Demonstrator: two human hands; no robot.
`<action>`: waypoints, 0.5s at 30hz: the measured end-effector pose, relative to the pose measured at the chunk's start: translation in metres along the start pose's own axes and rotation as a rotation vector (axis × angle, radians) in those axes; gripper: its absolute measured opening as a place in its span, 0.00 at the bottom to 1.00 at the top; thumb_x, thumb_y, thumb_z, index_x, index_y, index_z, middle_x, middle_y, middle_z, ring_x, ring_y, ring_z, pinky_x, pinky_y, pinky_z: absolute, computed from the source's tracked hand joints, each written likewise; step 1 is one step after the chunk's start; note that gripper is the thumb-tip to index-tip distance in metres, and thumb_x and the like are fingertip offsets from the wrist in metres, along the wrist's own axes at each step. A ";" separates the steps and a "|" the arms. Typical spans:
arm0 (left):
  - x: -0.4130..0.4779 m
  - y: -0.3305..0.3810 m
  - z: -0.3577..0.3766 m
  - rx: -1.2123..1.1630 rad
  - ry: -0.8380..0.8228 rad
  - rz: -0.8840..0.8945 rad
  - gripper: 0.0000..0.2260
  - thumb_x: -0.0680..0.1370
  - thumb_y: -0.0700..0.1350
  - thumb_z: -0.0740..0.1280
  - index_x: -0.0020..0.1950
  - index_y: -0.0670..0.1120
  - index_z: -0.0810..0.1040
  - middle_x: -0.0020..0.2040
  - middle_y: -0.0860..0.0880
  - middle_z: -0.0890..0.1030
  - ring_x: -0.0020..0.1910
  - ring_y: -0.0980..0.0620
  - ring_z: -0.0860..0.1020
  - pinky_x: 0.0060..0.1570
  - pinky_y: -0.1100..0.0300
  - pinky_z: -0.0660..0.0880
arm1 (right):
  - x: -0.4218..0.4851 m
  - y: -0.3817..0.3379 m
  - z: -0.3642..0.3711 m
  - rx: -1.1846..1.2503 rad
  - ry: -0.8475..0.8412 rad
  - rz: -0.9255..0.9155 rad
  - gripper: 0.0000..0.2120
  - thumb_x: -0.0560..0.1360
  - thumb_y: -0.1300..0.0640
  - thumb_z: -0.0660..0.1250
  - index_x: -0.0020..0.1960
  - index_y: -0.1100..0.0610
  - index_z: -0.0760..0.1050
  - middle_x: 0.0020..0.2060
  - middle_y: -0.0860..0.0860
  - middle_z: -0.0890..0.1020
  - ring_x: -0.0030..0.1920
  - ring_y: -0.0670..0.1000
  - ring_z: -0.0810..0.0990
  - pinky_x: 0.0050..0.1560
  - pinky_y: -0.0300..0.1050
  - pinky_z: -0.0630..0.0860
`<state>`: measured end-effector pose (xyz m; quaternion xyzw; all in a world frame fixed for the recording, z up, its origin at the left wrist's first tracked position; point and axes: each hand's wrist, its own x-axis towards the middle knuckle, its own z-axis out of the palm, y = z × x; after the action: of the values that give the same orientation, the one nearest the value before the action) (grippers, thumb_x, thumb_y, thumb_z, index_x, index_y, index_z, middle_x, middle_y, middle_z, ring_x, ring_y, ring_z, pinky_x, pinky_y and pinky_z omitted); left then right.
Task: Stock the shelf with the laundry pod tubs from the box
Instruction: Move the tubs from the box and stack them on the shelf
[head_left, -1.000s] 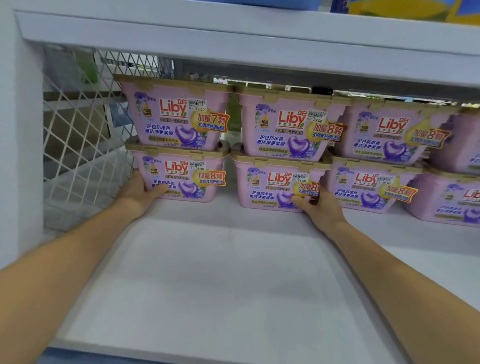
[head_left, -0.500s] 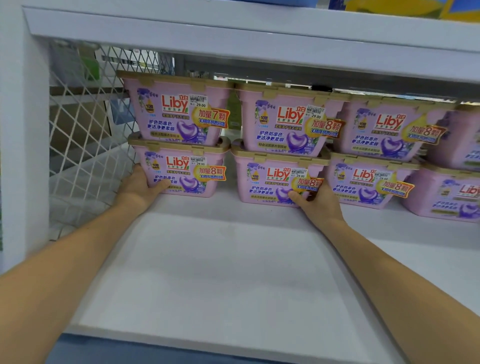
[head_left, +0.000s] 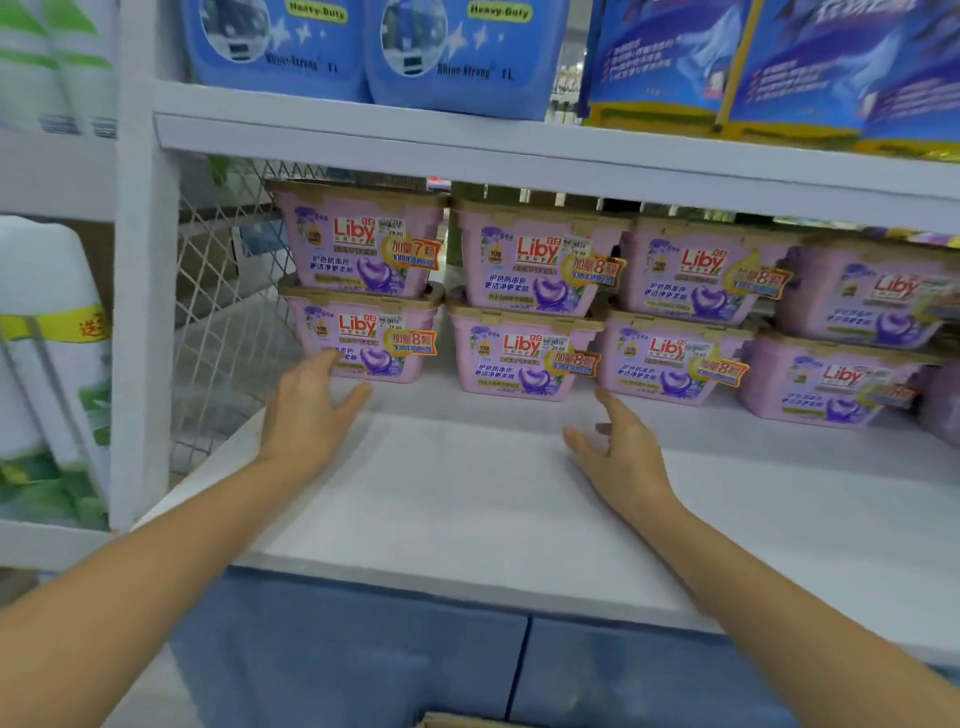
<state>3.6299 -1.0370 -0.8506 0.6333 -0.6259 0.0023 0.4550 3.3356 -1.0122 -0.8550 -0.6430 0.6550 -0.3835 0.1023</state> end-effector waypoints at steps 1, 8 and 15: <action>-0.009 0.010 -0.005 -0.009 -0.029 0.044 0.17 0.74 0.45 0.69 0.61 0.41 0.76 0.57 0.39 0.80 0.55 0.40 0.78 0.52 0.51 0.74 | -0.012 0.000 -0.008 -0.007 -0.025 -0.032 0.30 0.74 0.51 0.66 0.73 0.57 0.62 0.69 0.54 0.71 0.64 0.54 0.74 0.62 0.45 0.69; -0.095 0.071 -0.043 -0.034 -0.188 0.176 0.20 0.74 0.47 0.70 0.63 0.41 0.75 0.59 0.42 0.79 0.56 0.44 0.79 0.58 0.47 0.75 | -0.092 0.019 -0.083 -0.186 -0.145 -0.181 0.26 0.75 0.51 0.65 0.71 0.55 0.65 0.72 0.50 0.67 0.71 0.51 0.66 0.68 0.43 0.62; -0.205 0.107 -0.053 0.045 -0.434 0.236 0.24 0.75 0.55 0.64 0.66 0.43 0.73 0.60 0.47 0.80 0.56 0.49 0.80 0.57 0.53 0.75 | -0.180 0.073 -0.150 -0.195 -0.168 -0.099 0.22 0.76 0.52 0.65 0.68 0.55 0.68 0.66 0.51 0.74 0.66 0.52 0.71 0.62 0.44 0.68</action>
<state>3.5308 -0.8236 -0.8756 0.5516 -0.7784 -0.0668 0.2924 3.2129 -0.7997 -0.8630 -0.7115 0.6456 -0.2673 0.0746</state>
